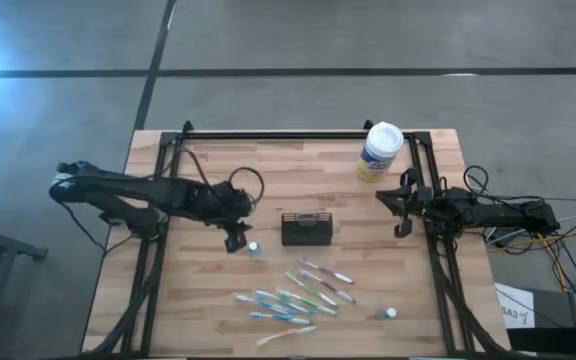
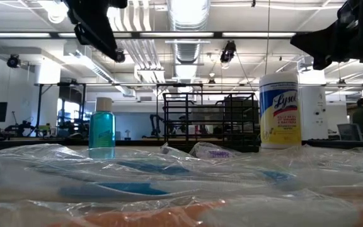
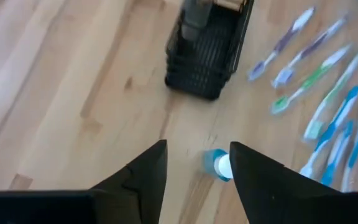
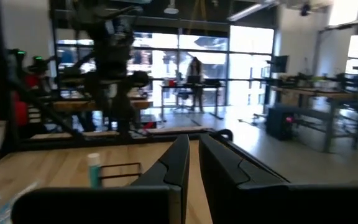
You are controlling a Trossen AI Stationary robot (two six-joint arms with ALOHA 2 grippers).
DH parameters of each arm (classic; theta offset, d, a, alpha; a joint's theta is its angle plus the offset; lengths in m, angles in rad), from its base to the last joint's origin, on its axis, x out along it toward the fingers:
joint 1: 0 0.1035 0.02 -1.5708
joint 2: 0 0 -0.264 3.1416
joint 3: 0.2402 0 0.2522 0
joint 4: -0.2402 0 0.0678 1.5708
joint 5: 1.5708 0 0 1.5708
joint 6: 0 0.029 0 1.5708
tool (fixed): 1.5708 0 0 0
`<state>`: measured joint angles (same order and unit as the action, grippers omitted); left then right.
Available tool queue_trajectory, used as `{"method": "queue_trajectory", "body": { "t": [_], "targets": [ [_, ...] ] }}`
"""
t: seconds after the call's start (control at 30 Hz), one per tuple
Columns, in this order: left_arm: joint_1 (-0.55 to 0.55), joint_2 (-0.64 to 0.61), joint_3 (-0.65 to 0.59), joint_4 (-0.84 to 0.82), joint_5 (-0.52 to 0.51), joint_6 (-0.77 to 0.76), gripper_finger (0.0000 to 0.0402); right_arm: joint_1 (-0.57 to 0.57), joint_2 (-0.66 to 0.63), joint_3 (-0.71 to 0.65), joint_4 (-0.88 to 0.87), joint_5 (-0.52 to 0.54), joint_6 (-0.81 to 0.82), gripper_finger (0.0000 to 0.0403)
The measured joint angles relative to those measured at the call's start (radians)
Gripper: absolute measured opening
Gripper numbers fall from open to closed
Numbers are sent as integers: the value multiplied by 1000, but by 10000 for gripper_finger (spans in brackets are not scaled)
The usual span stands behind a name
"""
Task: Pick & Place toothbrushing station
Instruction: Put the top blue mouthwash into the mesh organizer
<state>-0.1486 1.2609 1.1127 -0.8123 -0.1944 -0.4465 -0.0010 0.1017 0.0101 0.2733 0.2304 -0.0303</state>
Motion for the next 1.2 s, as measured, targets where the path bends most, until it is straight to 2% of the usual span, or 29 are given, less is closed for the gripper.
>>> {"method": "queue_trajectory", "body": {
  "t": [0.13, 0.3, 0.53, 0.77, 1.2],
  "targets": [
    [-24, 69, 23, -1, 0, -3, 178, 0, 2, 0, -1, 53, 15, 36],
    [-35, 134, 56, -11, 7, -42, 182, 0, 2, 0, -2, 58, 16, 36],
    [-36, 208, 63, -25, 126, -73, 192, 0, 5, 0, -8, 58, 12, 36],
    [-35, 270, 62, -30, 125, -78, 192, 0, 5, 0, -8, 58, 12, 36],
    [-35, 303, 61, -55, 126, -104, 192, 0, 5, 0, -8, 58, 12, 36]
  ]
}}
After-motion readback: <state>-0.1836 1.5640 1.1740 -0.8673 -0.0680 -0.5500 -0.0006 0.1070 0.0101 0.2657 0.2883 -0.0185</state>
